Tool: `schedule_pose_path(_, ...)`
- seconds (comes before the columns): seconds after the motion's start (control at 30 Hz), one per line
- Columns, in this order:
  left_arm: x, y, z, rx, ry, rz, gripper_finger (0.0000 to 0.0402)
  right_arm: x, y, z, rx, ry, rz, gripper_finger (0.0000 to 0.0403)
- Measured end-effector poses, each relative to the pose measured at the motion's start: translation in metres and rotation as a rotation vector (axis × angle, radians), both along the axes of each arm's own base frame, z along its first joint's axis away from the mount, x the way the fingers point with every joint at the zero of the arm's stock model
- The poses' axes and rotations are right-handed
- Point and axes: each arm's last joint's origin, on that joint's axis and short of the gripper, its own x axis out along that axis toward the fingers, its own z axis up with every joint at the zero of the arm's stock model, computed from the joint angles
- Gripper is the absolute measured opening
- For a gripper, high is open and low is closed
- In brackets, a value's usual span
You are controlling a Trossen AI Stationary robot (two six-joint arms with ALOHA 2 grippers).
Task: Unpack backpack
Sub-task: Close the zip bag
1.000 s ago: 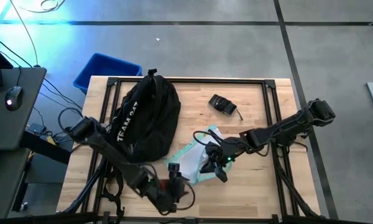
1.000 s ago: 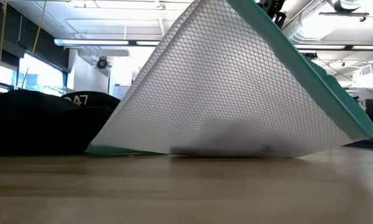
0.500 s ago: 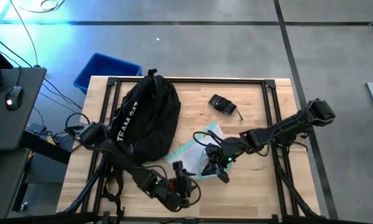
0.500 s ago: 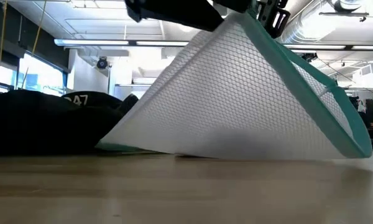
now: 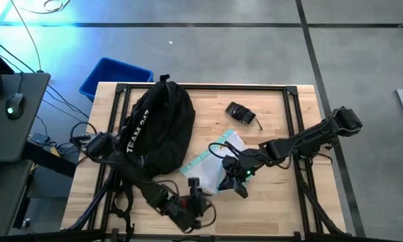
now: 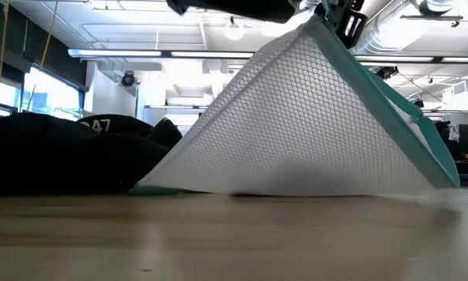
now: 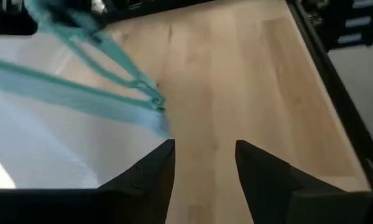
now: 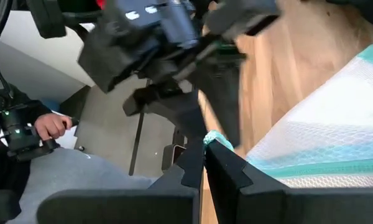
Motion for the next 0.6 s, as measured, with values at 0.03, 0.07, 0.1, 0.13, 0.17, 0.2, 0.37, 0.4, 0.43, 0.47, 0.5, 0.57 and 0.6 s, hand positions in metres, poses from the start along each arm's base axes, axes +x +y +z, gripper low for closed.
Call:
schedule_pose_path(0.03, -0.001, -0.001, 0.001, 0.024, -0.008, -0.004, 0.0158, 0.0, 0.0, -0.001, -0.005, 0.006, 0.001, 0.0)
schedule_pose_path(0.07, -0.001, -0.002, 0.001, 0.046, -0.014, -0.003, 0.0163, -0.001, 0.0, -0.001, -0.008, 0.014, 0.002, 0.0)
schedule_pose_path(0.1, -0.001, -0.001, 0.001, 0.069, -0.02, 0.008, 0.0168, -0.001, 0.0, -0.002, -0.012, 0.022, 0.002, 0.0)
schedule_pose_path(0.13, -0.001, -0.001, 0.002, 0.089, -0.025, 0.017, 0.0172, -0.001, -0.001, -0.003, -0.014, 0.029, 0.002, 0.0)
schedule_pose_path(0.17, -0.001, 0.0, 0.002, 0.106, -0.03, 0.027, 0.0176, -0.002, -0.001, -0.003, -0.017, 0.037, 0.003, 0.0)
schedule_pose_path(0.2, -0.001, 0.0, 0.002, 0.124, -0.034, 0.035, 0.018, -0.002, -0.001, -0.004, -0.022, 0.047, 0.003, 0.0)
schedule_pose_path(0.37, 0.002, 0.005, 0.0, 0.184, -0.027, 0.044, 0.0195, -0.004, -0.001, -0.007, -0.02, 0.083, 0.013, 0.0)
schedule_pose_path(0.4, 0.003, 0.005, -0.002, 0.19, -0.022, 0.045, 0.0197, -0.004, -0.001, -0.007, -0.017, 0.087, 0.019, 0.0)
schedule_pose_path(0.43, 0.005, 0.007, -0.006, 0.2, -0.014, 0.047, 0.02, -0.005, -0.001, -0.007, -0.017, 0.09, 0.021, 0.0)
schedule_pose_path(0.47, 0.007, 0.007, -0.009, 0.206, -0.006, 0.048, 0.0202, -0.005, -0.001, -0.008, -0.016, 0.096, 0.021, 0.0)
schedule_pose_path(0.5, 0.008, 0.008, -0.013, 0.211, 0.001, 0.051, 0.0205, -0.005, -0.001, -0.008, -0.012, 0.104, 0.017, 0.0)
schedule_pose_path(0.57, 0.012, 0.008, -0.022, 0.213, 0.007, 0.054, 0.0211, -0.005, -0.001, -0.008, -0.002, 0.114, 0.015, 0.0)
schedule_pose_path(0.6, 0.014, 0.008, -0.025, 0.212, 0.004, 0.056, 0.0214, -0.005, -0.001, -0.008, 0.002, 0.116, 0.015, 0.0)
